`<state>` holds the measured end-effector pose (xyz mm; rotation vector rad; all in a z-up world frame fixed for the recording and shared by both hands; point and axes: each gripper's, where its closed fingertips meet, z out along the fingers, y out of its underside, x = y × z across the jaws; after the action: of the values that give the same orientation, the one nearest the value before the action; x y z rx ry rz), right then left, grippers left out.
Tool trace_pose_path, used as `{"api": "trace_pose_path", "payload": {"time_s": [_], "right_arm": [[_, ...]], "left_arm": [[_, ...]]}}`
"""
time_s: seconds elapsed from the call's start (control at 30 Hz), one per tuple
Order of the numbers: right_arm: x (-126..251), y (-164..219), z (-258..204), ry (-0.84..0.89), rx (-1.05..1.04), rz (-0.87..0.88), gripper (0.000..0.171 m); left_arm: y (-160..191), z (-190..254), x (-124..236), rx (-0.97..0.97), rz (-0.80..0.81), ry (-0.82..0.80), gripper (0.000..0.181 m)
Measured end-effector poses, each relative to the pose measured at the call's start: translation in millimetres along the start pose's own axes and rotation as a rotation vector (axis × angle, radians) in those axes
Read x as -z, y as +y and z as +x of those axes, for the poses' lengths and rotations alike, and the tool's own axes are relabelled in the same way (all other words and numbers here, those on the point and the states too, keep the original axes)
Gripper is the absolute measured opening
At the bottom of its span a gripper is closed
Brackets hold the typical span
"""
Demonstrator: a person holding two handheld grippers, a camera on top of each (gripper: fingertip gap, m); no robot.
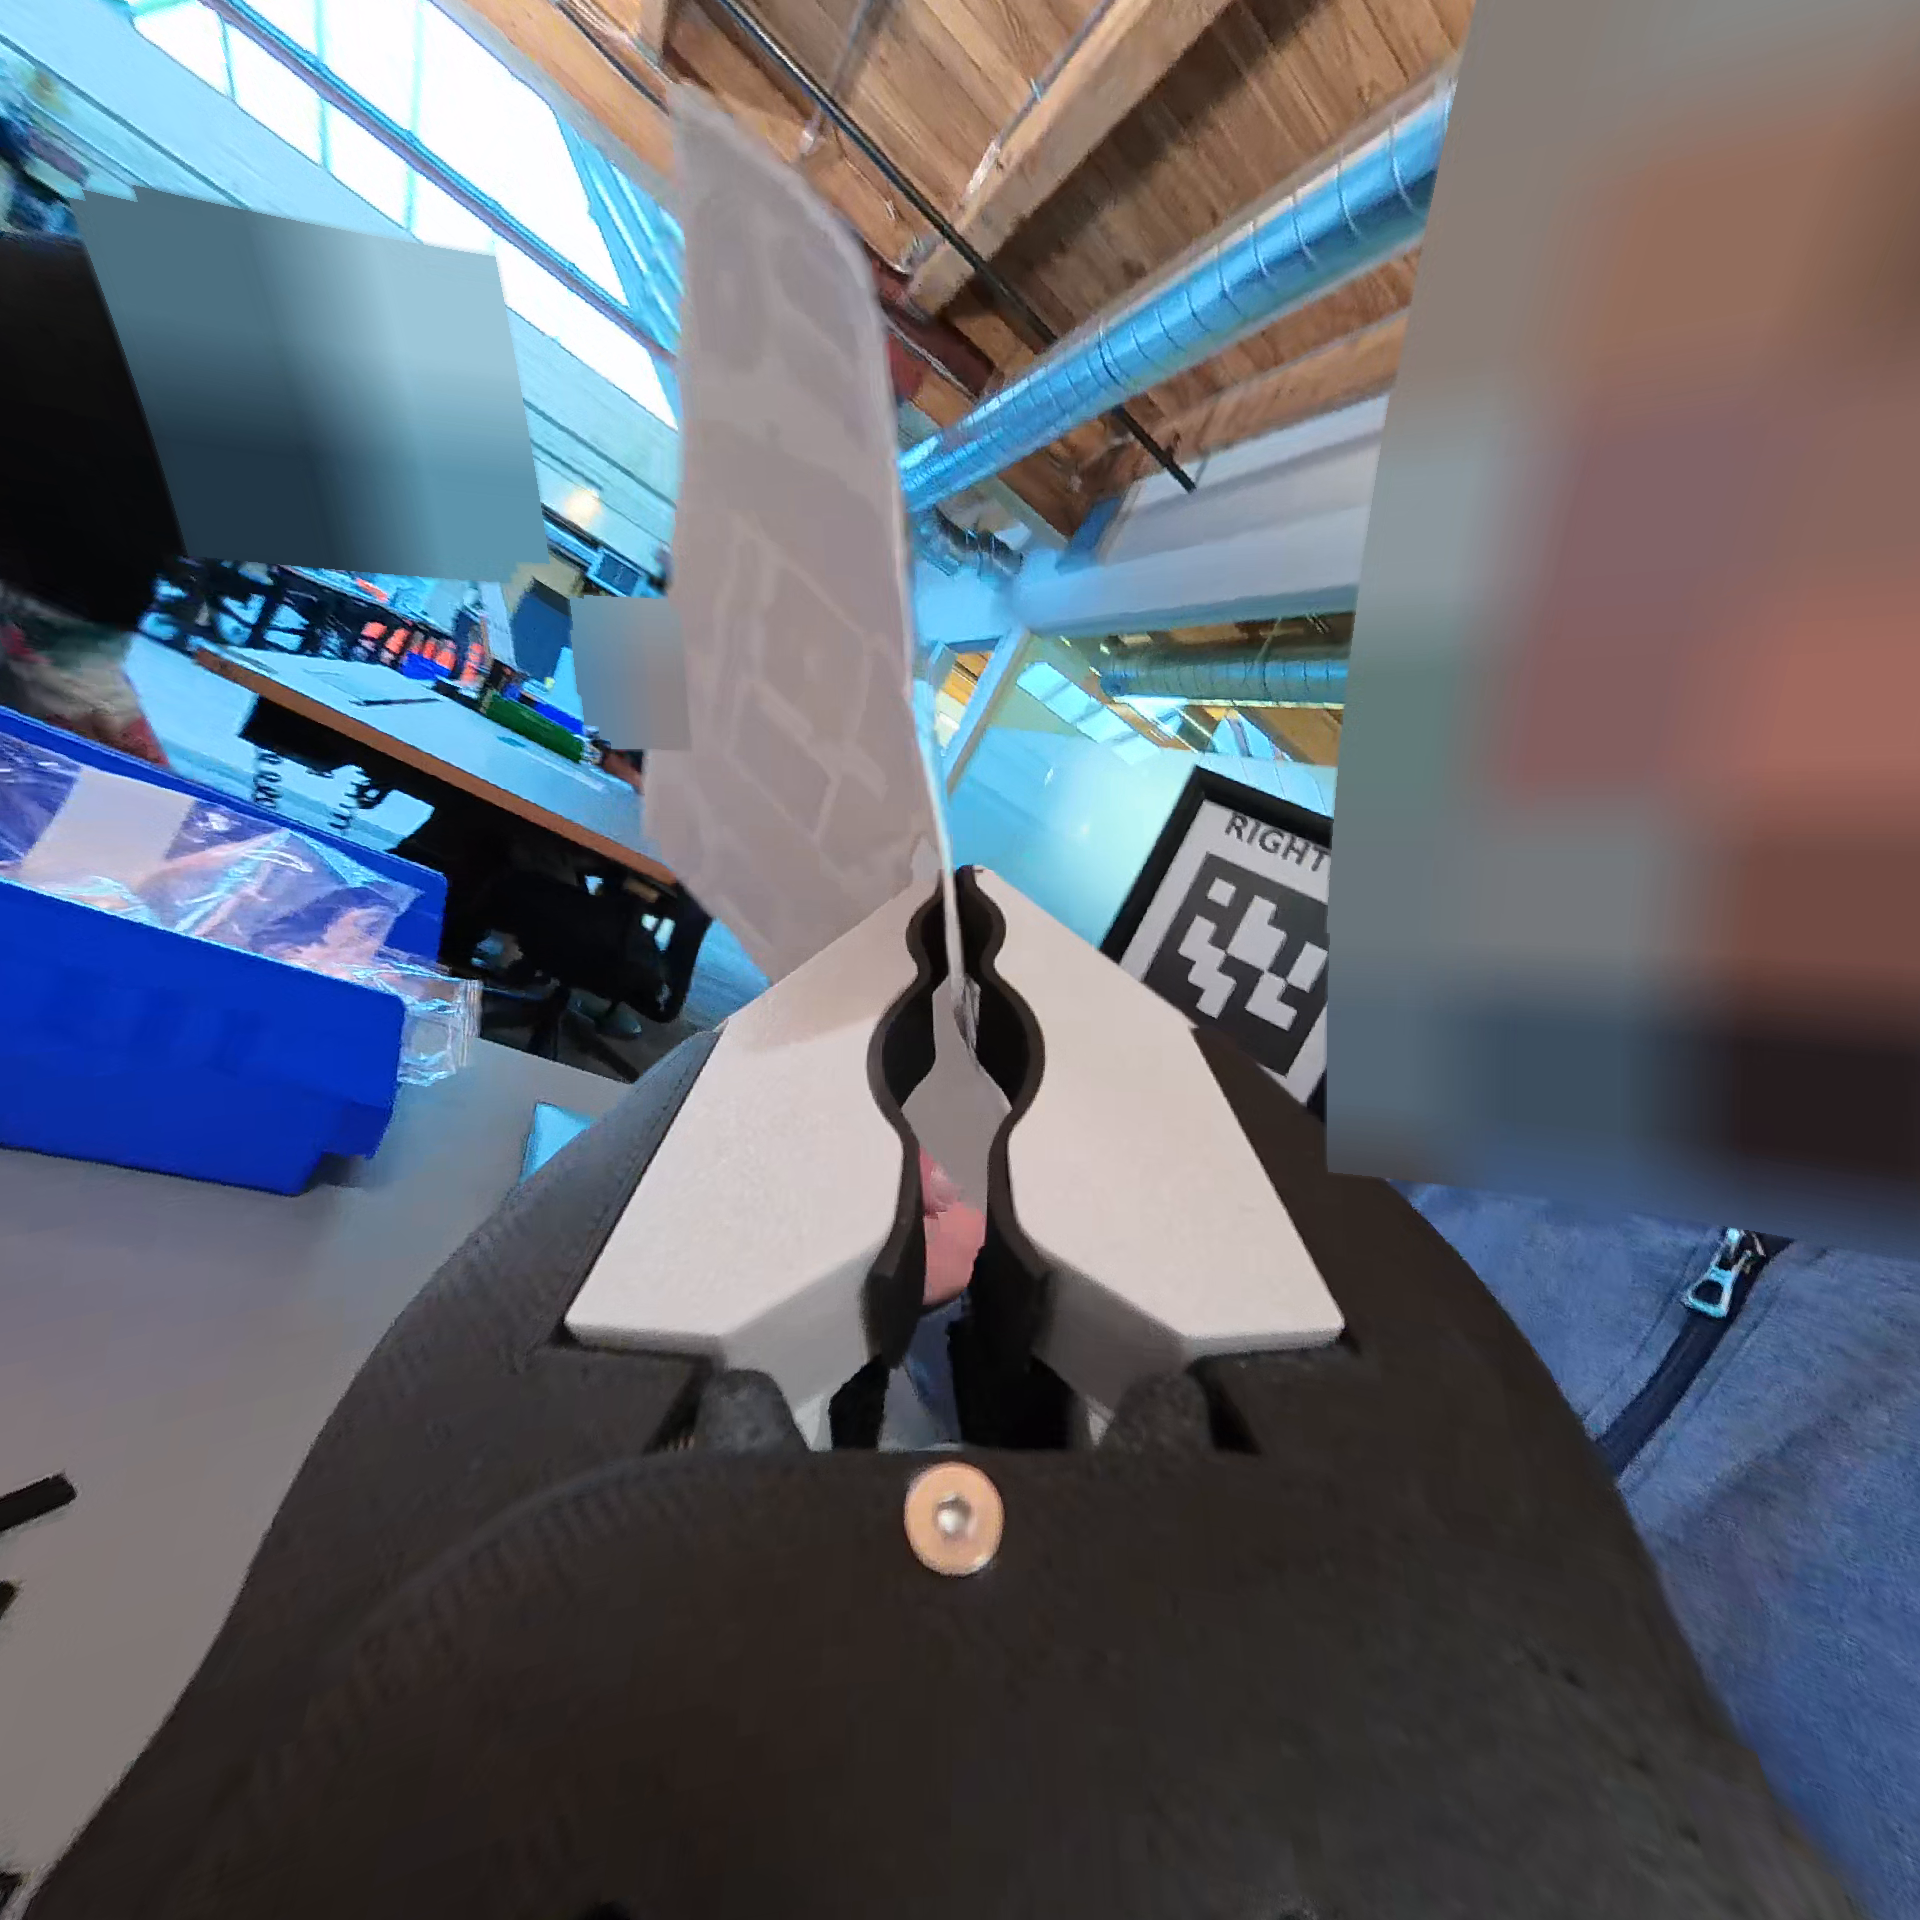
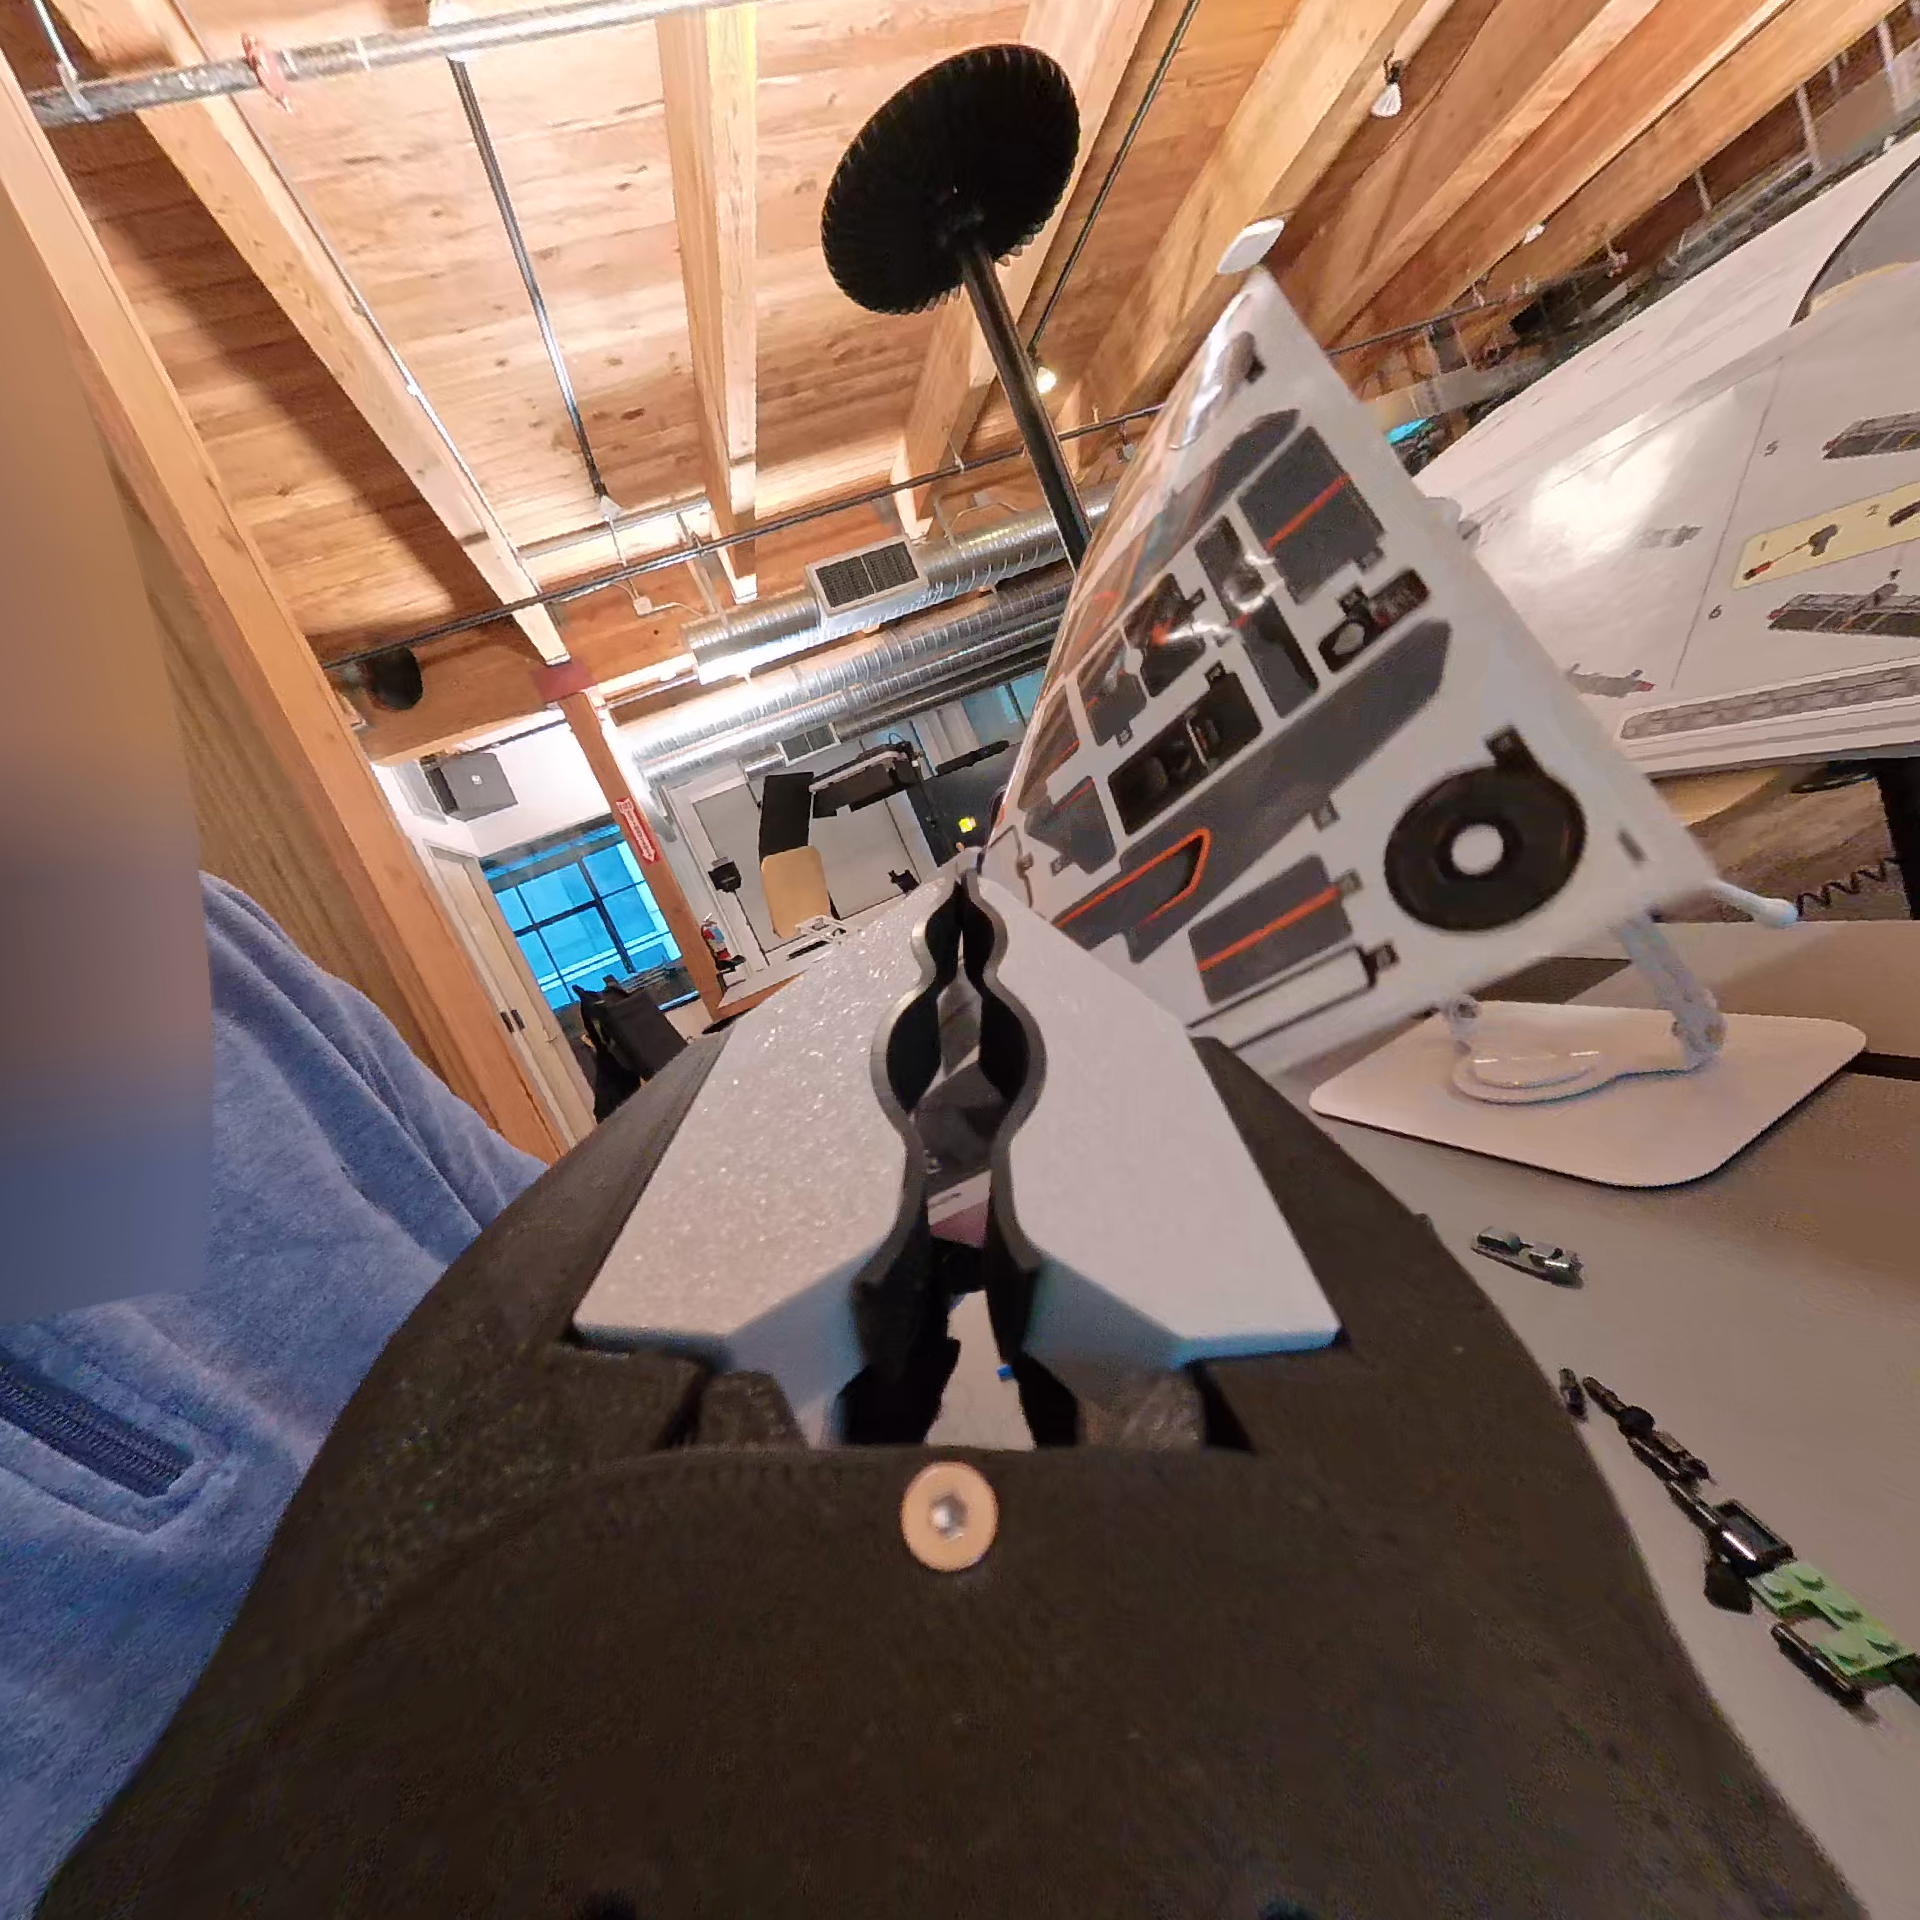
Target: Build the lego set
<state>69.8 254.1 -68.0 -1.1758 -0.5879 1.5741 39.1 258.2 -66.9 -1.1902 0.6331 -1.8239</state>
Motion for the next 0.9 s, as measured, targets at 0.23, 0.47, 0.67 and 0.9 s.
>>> {"api": "trace_pose_path", "payload": {"time_s": [0.23, 0.47, 0.67, 0.9], "right_arm": [[11, -3, -3, 0.027, 0.026, -0.002, 0.0], [25, 0, -12, 0.059, 0.039, -0.019, 0.0], [40, -3, -18, 0.089, 0.043, 0.0, 0.0], [52, -11, -24, 0.115, 0.075, 0.013, 0.0]], "left_arm": [[-3, -31, 40, 0.007, 0.034, -0.202, 0.0], [34, -91, 60, 0.154, -0.029, -0.428, 0.0], [37, -140, 41, 0.26, 0.008, -0.509, 0.0], [55, -186, 41, 0.3, -0.016, -0.673, 0.026]]}}
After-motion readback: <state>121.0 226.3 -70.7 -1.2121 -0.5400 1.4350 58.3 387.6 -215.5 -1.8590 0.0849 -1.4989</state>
